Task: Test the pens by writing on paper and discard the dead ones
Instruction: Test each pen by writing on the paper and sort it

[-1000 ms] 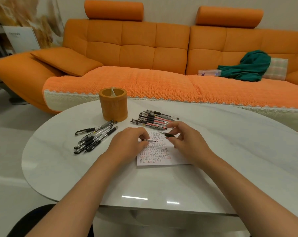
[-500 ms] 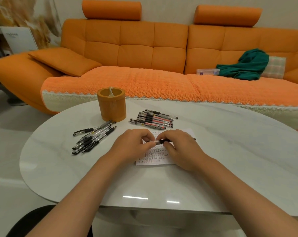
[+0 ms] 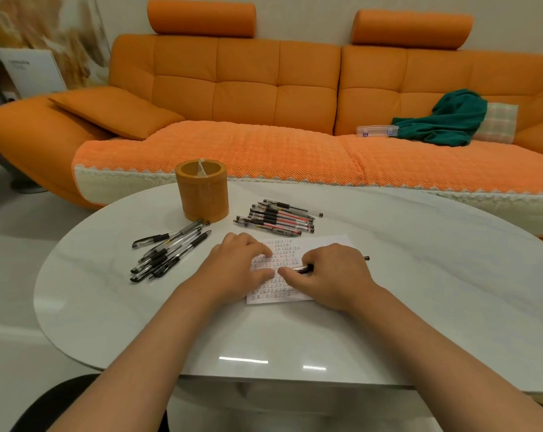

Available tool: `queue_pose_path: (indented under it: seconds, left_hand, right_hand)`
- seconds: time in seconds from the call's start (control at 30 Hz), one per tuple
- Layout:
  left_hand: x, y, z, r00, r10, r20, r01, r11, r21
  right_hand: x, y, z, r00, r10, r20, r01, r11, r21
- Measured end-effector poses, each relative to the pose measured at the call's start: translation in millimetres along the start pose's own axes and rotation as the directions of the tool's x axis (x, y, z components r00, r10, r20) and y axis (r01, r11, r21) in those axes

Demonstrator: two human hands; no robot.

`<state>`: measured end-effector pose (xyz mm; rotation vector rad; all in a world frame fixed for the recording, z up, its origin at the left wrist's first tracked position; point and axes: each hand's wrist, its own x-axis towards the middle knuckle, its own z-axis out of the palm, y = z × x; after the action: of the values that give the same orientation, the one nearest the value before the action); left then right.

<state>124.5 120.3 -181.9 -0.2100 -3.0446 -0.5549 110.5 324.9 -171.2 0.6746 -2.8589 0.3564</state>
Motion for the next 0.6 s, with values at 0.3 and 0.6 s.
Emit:
queue_pose_path:
  seconds: [0.3, 0.6]
  left_hand:
    - [3.0, -3.2, 0.2, 0.998, 0.008, 0.065, -0.007, 1.0, -0.016]
    - [-0.5, -22.9, -22.5, 0.99, -0.064, -0.125, 0.071, 0.996, 0.055]
  right_hand:
    - [5.9, -6.8, 9.5, 1.0, 0.016, 0.005, -0.016, 1.0, 0.023]
    - [19.4, -6.0, 15.5, 1.0, -0.009, 0.023, 0.004, 0.978, 0.208]
